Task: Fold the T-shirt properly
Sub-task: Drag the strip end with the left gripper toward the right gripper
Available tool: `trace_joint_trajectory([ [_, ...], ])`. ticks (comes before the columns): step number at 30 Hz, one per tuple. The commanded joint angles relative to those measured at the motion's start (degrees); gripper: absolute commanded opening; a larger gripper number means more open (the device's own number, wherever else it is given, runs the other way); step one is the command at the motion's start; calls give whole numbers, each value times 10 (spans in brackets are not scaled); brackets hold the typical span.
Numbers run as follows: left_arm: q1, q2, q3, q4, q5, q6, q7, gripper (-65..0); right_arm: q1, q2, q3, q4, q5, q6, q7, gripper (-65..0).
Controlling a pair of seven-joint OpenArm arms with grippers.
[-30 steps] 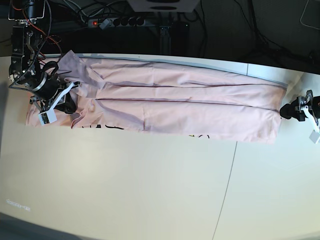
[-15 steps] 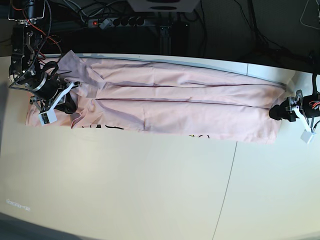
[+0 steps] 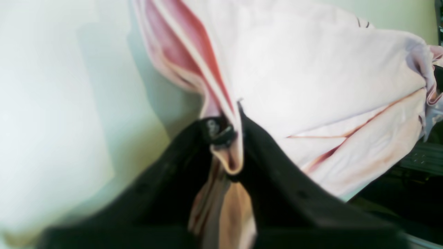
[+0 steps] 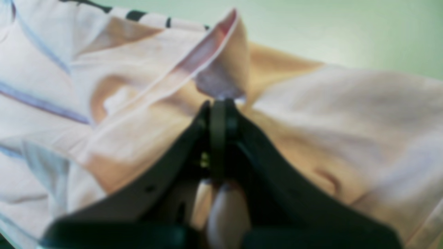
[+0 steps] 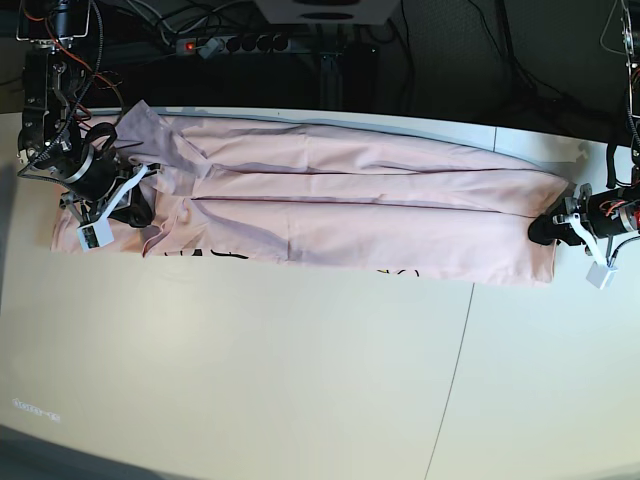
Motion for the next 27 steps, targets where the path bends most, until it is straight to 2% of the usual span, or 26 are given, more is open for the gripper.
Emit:
trace_joint_trajectory([
  [1,-6,-12,-2,3,22,-11,-9,-650,1,9,3,1,-13,26,-19,-650],
  [3,-6,-13,-2,3,34,-11,-22,-650,1,9,3,1,-9,26,-19,-650],
  [6,-6,-13,-2,3,52,-11,-40,-650,3,14,3,2,30,26,-16,-650],
  [13,-7,-15,-2,4,54,-11,-44,-650,16,22,39,59,93,26,-17,-650],
  [21,-8,-39,-2,4,54,-11,-60,-650,15,22,75,97,97,26,-39,-650],
  [27,-20,-79,-2,4,54,-11,-64,-650,15,22,75,97,97,26,-45,-650],
])
